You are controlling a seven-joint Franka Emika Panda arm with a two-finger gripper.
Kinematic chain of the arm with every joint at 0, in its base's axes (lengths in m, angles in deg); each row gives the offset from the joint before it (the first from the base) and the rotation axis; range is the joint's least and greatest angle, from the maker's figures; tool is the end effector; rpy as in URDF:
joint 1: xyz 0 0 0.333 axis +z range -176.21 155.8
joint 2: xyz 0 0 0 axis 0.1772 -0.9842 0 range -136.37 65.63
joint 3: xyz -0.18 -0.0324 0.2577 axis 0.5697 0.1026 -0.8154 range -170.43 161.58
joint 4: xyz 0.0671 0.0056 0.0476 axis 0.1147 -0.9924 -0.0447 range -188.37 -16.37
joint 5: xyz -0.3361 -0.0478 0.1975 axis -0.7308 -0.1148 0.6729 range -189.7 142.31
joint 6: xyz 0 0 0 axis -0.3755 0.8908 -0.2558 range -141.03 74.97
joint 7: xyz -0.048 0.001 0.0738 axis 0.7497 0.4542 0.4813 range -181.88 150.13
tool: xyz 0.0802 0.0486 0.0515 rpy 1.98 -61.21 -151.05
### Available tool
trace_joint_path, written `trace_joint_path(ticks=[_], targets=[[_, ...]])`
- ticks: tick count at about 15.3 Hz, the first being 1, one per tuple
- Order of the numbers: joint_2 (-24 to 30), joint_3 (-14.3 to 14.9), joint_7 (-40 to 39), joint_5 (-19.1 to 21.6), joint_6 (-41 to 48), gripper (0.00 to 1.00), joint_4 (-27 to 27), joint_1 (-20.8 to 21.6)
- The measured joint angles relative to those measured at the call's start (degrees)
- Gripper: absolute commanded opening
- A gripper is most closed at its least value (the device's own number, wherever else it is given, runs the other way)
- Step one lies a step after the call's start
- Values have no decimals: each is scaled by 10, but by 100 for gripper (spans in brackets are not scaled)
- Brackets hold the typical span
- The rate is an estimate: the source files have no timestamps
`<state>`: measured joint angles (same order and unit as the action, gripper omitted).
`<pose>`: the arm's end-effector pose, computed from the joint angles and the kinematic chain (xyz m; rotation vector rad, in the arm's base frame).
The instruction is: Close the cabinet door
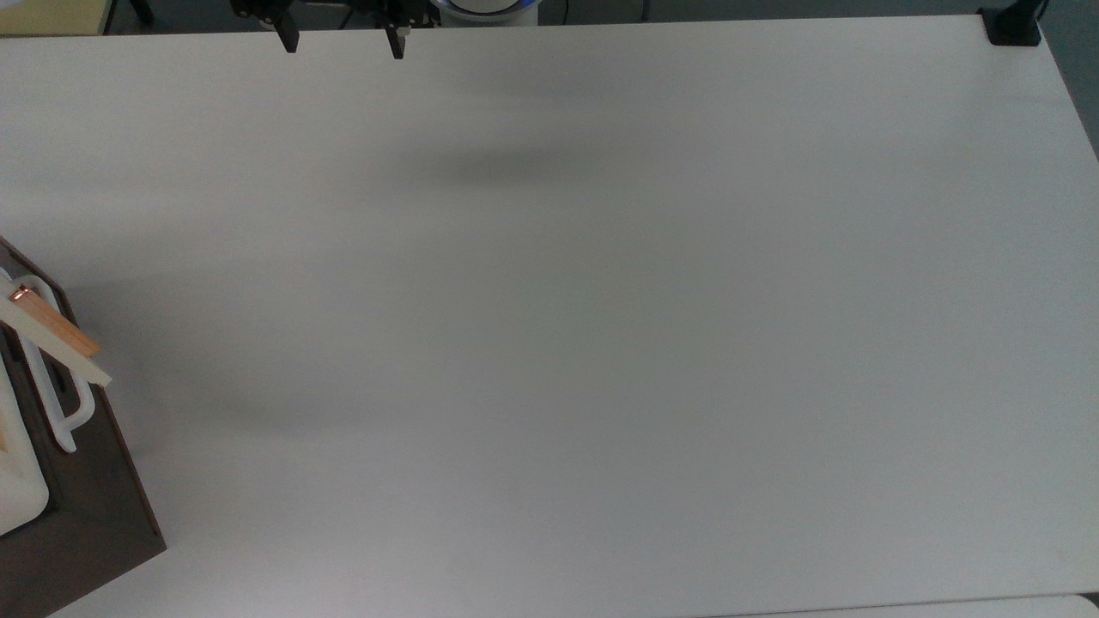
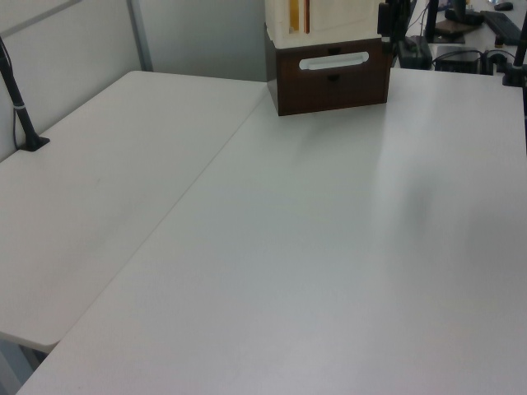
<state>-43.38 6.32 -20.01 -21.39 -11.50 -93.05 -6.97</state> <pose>0.5856 -0.0642 0.6152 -3.1198 0.0872 0.0813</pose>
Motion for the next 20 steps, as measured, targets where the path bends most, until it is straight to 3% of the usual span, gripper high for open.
trace_joint_path(ticks=[13, 17, 20], targets=[[4, 14, 0, -8, 0, 99, 3, 0], [4, 14, 0, -8, 0, 86, 3, 0], [4, 14, 0, -8, 0, 48, 3, 0]])
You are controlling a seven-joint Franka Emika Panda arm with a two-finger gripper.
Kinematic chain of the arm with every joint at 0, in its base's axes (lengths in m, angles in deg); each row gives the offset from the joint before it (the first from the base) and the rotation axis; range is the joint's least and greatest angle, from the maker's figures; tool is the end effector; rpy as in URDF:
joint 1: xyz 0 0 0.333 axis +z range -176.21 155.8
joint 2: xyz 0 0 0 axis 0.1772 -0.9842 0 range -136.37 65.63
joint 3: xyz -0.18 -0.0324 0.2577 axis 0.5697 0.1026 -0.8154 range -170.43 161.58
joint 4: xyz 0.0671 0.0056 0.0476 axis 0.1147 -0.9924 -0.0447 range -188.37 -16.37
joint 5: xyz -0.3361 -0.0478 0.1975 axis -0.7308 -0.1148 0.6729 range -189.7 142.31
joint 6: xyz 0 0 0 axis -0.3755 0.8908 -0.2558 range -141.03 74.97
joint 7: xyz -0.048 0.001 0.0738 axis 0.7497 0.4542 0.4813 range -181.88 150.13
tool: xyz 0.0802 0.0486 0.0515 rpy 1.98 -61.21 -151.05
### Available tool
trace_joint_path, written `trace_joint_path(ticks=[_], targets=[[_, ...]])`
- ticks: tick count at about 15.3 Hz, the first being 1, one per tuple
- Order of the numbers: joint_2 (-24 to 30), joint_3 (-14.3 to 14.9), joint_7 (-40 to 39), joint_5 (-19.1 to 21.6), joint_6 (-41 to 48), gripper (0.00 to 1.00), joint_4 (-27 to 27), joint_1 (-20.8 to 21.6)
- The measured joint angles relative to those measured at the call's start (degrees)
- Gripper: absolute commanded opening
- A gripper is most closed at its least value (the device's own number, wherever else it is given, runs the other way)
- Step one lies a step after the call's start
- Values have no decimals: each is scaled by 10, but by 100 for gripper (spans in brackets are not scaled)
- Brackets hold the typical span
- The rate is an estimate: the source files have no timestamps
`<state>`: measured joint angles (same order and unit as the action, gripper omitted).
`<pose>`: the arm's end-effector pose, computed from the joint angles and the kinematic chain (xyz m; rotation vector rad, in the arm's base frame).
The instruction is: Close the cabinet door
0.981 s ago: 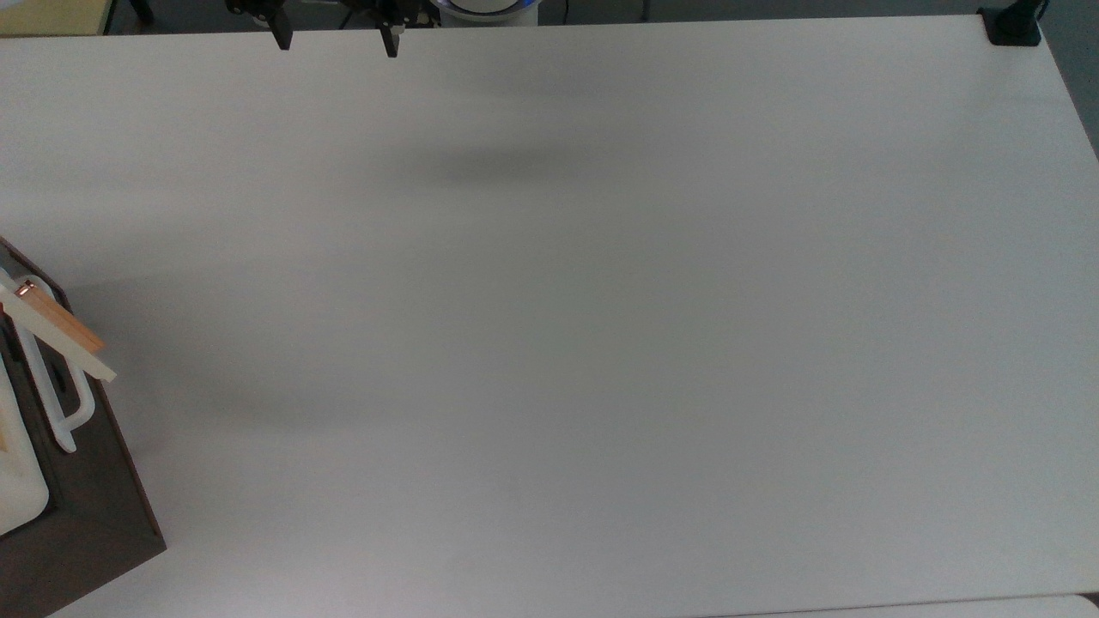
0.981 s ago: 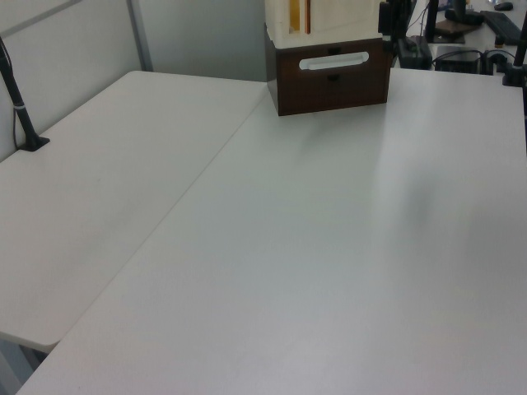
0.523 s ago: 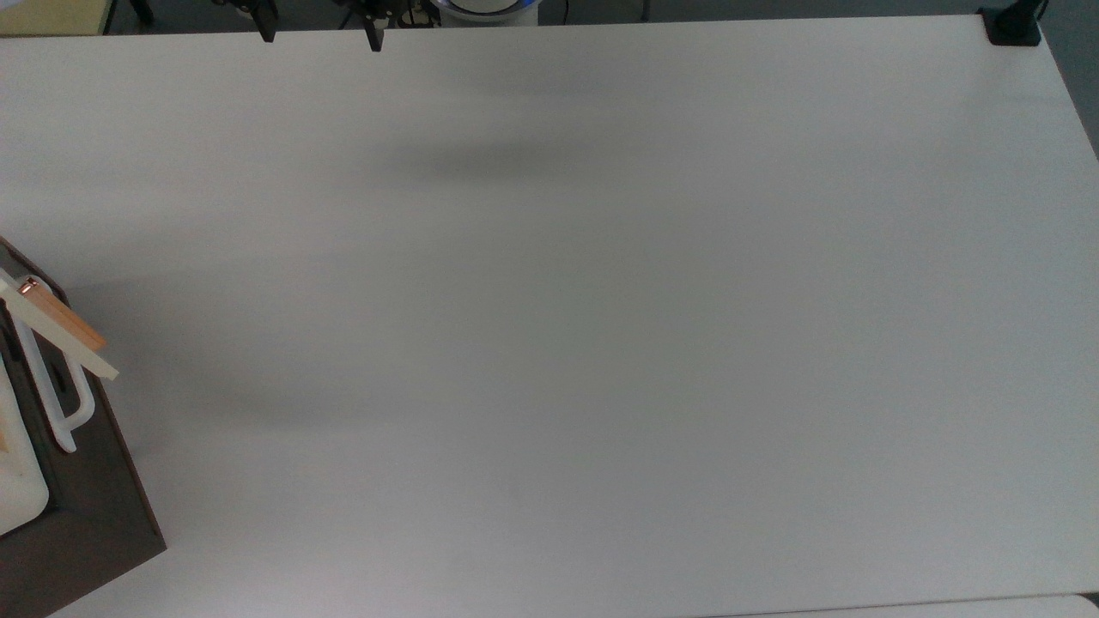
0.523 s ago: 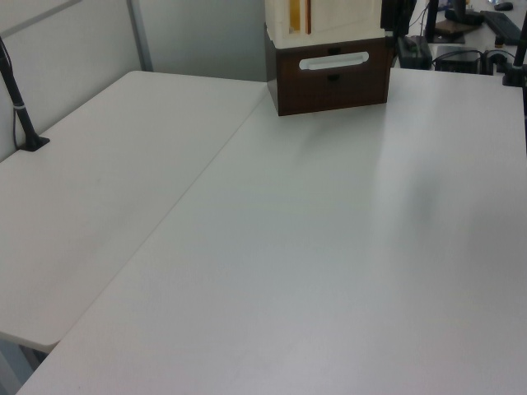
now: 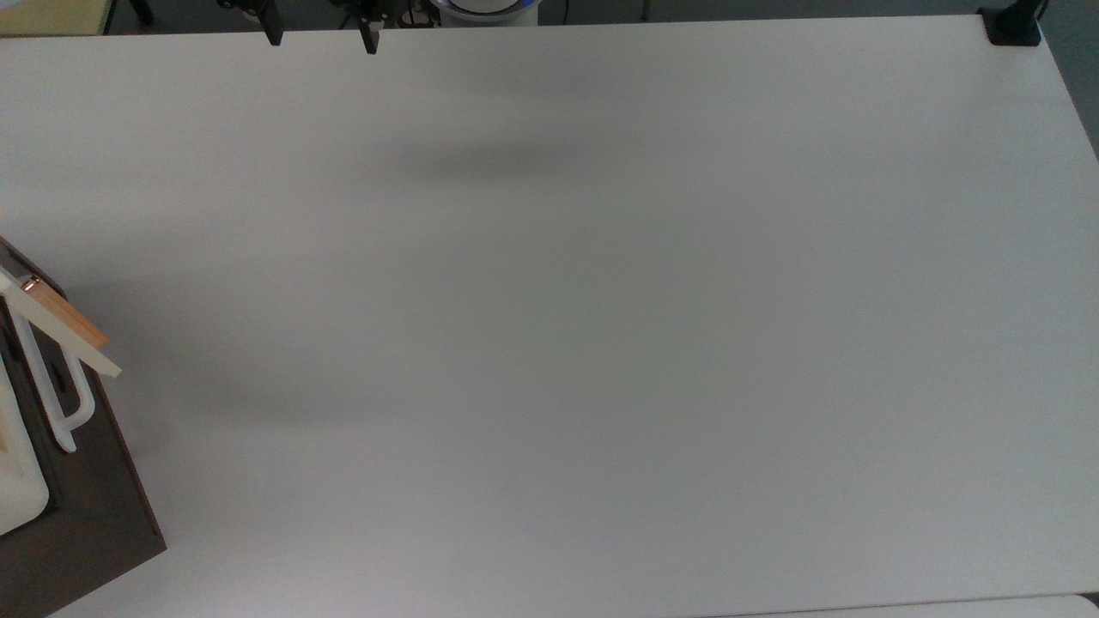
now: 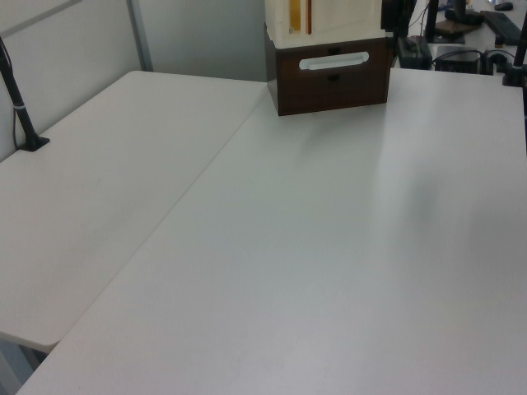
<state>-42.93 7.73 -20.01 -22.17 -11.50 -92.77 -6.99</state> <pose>0.5814 -0.0792 0.6223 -3.1349 0.1274 0.0634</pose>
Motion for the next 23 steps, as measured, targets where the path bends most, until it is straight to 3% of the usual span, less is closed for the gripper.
trace_joint_path(ticks=[3, 4, 9, 16, 23], targets=[[0, 0, 0, 0, 0, 22, 0, 0], [0, 0, 0, 0, 0, 18, 0, 0], [-1, 1, 0, -1, -19, 13, 0, -4], [-53, 2, -1, -2, -255, 12, -4, -70], [-89, 2, 1, 0, -423, 12, -4, -113]])
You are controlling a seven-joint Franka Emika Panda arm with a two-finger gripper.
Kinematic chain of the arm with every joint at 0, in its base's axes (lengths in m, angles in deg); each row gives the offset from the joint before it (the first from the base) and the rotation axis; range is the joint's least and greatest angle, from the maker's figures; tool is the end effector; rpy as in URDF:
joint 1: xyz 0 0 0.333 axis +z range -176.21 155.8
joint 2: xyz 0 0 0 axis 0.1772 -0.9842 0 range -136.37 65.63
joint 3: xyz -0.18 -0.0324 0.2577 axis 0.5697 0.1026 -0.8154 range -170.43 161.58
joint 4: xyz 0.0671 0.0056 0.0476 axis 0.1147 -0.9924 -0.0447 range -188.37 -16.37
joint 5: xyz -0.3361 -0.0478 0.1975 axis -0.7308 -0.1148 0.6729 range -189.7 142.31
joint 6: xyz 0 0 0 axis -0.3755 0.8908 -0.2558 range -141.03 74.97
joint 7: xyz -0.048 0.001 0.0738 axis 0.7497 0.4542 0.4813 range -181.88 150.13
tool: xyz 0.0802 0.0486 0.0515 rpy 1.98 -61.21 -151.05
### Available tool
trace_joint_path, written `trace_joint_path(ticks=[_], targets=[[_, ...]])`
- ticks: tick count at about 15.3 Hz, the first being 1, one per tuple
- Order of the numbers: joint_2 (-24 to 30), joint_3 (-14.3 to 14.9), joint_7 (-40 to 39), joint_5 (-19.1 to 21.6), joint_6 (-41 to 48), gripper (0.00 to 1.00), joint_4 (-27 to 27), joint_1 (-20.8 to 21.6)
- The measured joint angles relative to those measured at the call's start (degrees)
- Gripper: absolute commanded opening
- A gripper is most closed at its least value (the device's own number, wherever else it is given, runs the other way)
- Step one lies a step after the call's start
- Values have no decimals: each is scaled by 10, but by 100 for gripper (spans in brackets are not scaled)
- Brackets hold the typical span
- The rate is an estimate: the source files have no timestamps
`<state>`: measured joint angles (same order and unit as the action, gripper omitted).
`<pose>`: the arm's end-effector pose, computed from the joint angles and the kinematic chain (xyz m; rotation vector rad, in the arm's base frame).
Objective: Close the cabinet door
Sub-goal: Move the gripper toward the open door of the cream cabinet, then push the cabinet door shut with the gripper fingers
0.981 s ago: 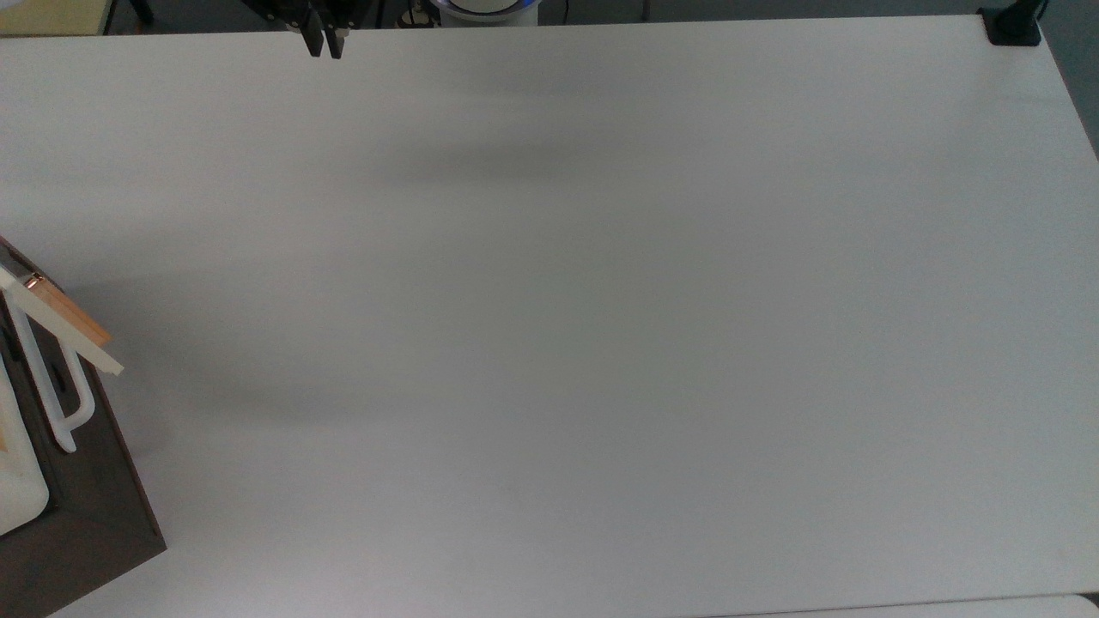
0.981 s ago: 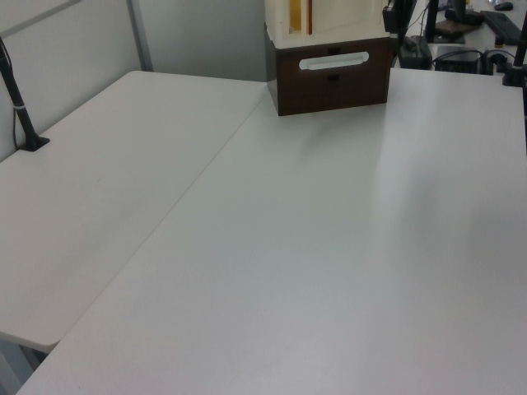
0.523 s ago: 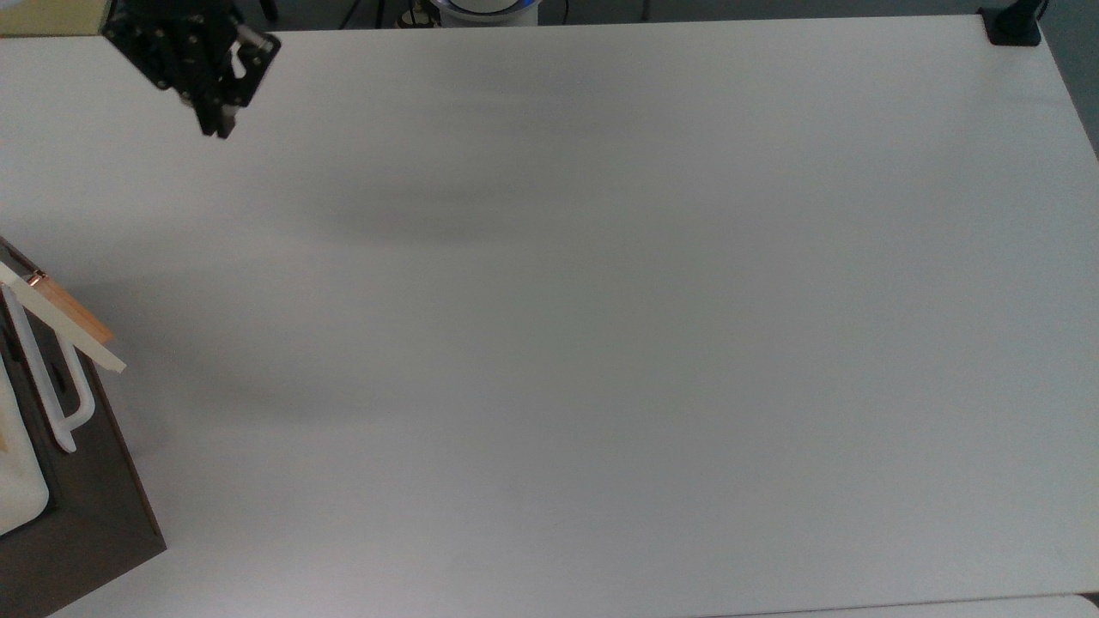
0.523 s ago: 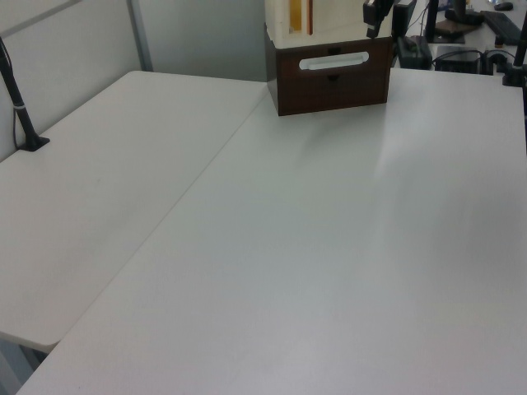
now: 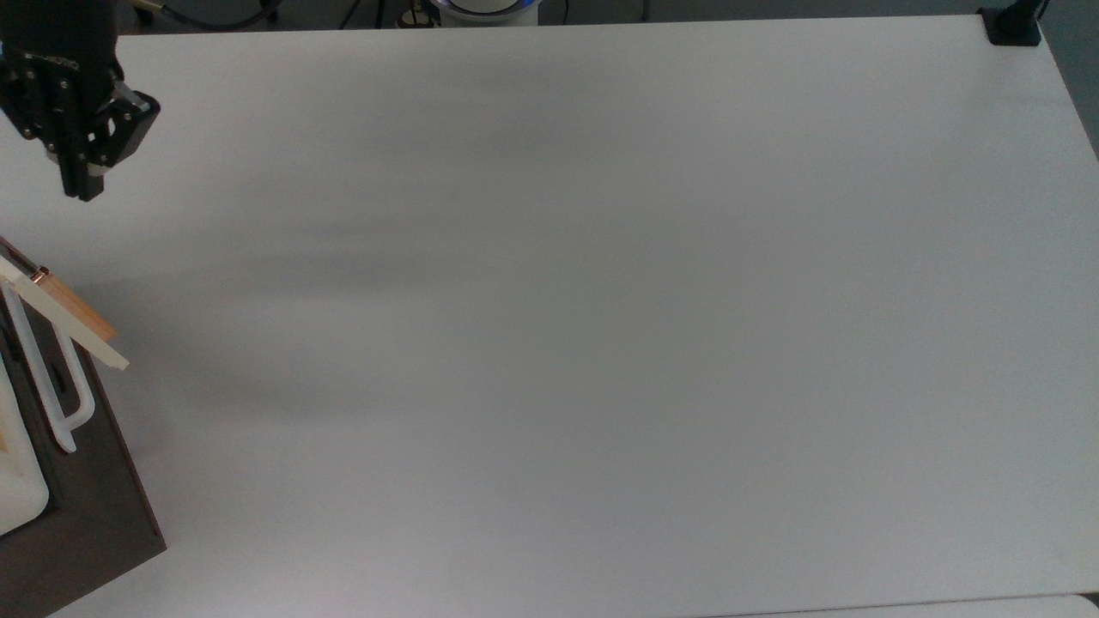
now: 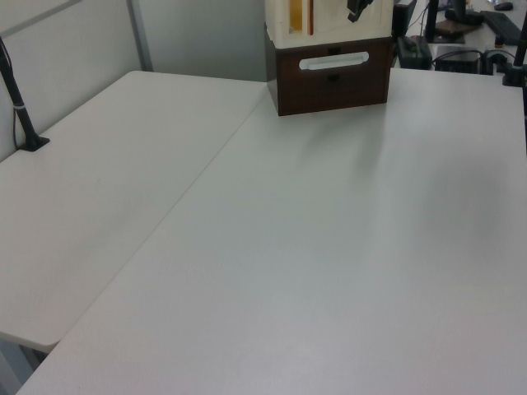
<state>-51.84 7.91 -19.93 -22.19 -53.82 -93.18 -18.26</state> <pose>0.6533 -0.2183 0.6021 2.8701 -0.3903 0.7718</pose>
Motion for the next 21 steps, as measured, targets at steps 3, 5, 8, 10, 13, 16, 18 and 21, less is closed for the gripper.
trace_joint_path(ticks=[3, 5, 8, 10, 13, 16, 18, 21], targets=[[-12, 0, 25, 1, -62, 12, 0, -12], [-20, 0, 46, 1, -98, 12, 0, -17], [-35, 0, 81, 1, -151, 12, 0, -19], [-49, 0, 107, 1, -195, 12, 0, -24], [-67, 0, 122, 1, -249, 12, 0, -36], [-76, 0, 127, 1, -291, 12, 0, -46], [-77, 0, 138, 1, -305, 12, 0, -53], [-77, 0, 145, 1, -306, 13, 0, -55]])
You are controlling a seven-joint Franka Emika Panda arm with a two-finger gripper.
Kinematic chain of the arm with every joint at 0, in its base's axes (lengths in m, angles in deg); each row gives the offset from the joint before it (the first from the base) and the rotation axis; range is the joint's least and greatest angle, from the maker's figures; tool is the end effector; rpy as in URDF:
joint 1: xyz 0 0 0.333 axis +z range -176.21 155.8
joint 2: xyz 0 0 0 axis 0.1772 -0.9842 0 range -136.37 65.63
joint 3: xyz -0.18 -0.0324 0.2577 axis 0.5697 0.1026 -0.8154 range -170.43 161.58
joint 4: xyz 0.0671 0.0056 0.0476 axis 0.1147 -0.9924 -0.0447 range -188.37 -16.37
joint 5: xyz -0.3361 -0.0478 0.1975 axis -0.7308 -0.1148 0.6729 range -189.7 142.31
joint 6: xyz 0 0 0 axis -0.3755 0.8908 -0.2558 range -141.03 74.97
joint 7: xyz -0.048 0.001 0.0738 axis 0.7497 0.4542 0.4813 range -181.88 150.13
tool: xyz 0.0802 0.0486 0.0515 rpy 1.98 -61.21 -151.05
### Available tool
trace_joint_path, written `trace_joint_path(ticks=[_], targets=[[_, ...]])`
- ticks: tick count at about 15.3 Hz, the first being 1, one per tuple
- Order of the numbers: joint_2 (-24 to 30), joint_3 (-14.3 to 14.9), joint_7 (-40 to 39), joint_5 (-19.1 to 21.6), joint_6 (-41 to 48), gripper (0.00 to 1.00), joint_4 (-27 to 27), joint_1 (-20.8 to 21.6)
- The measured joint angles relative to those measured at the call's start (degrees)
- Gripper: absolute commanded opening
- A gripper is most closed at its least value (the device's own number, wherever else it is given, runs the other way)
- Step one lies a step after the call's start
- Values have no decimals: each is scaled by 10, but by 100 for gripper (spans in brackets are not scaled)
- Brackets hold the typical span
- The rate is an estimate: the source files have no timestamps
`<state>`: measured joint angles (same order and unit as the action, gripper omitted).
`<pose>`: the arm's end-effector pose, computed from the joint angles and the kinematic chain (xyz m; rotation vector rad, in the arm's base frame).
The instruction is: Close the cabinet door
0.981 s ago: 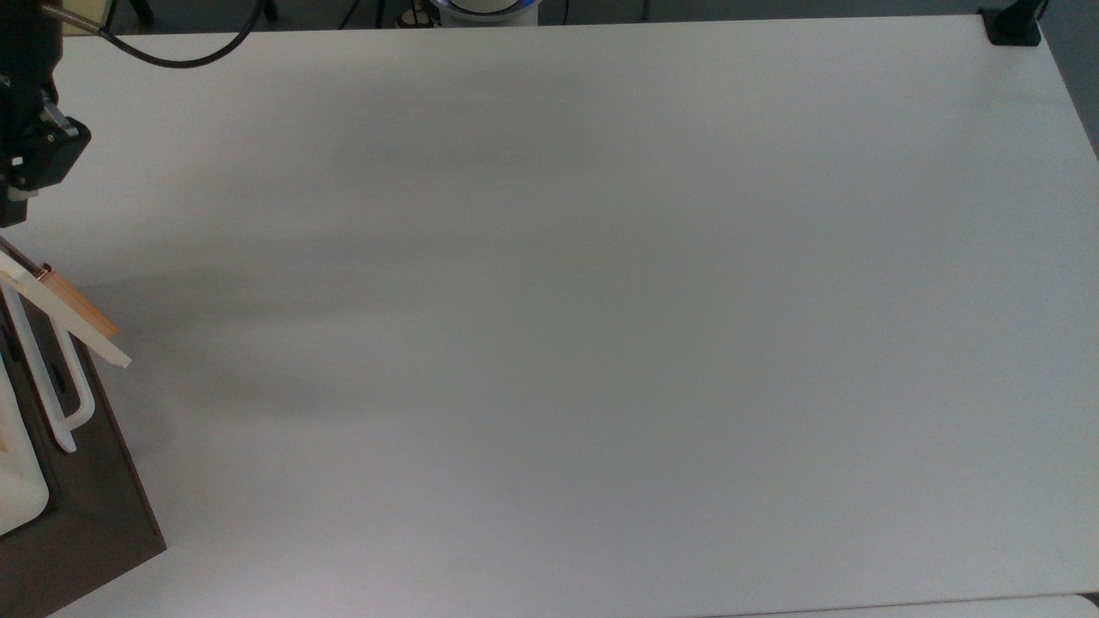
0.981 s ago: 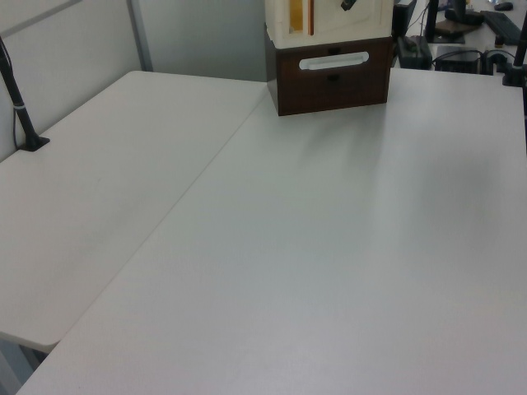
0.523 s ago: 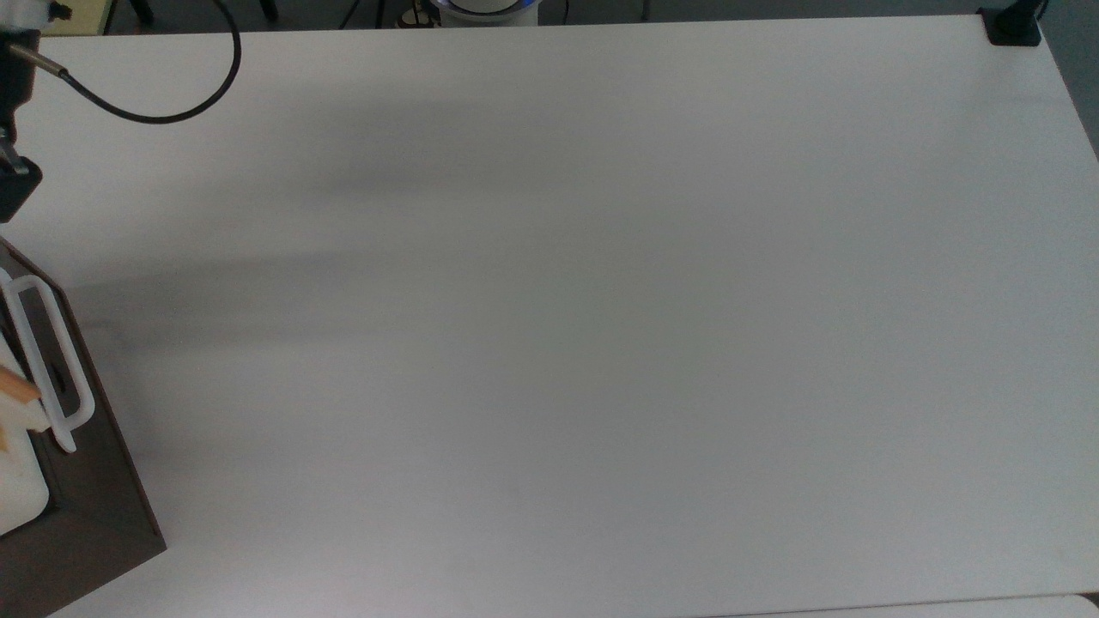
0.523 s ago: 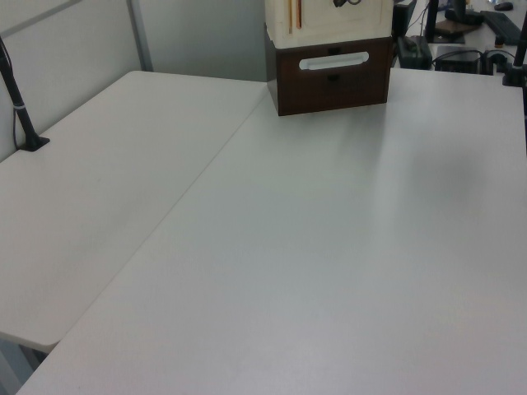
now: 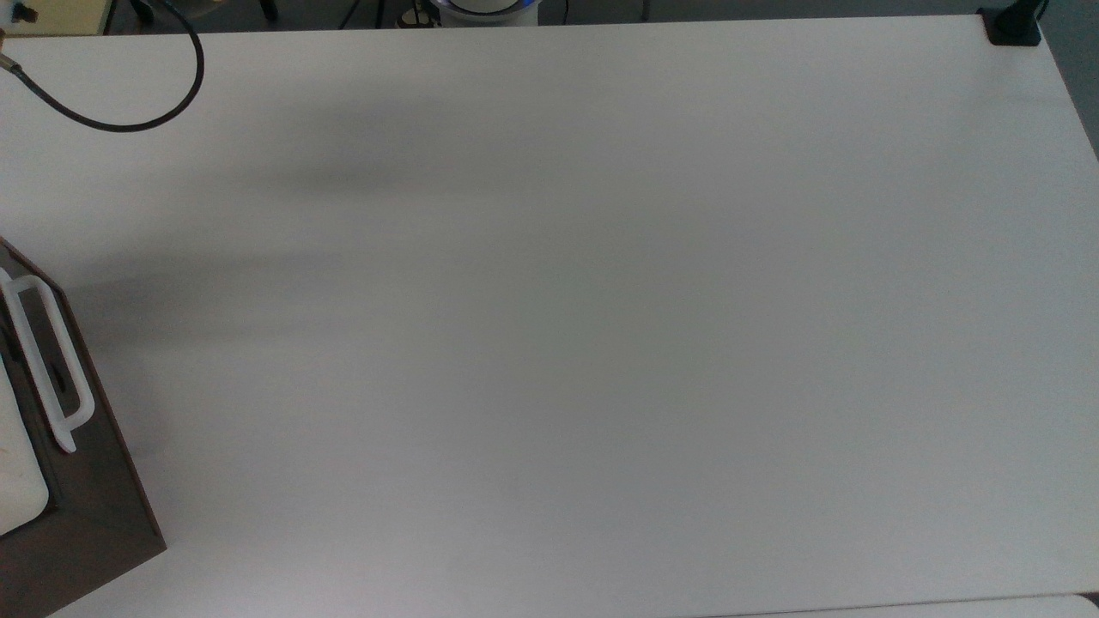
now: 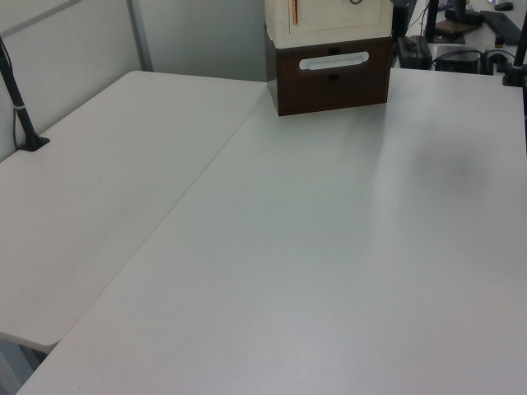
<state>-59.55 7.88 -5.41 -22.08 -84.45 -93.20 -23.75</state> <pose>0.6742 -0.2890 0.5801 2.5419 -0.7754 1.3305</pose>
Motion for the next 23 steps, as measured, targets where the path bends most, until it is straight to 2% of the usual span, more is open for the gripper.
trace_joint_path(ticks=[5, 8, 12, 14, 15, 16, 17, 23], targets=[[5, -3, 2, 0, 13, 14, 1, 1], [22, -9, 2, 0, 117, 15, 5, 6], [61, -19, 2, 0, 297, 26, 7, 38], [79, -20, -1, 0, 385, 46, 7, 58], [87, -20, -3, 0, 421, 64, 7, 70], [95, -21, -4, 0, 451, 87, 7, 81], [102, -21, -4, 0, 479, 100, 7, 91], [144, -23, -21, 0, 631, 100, 6, 166]])
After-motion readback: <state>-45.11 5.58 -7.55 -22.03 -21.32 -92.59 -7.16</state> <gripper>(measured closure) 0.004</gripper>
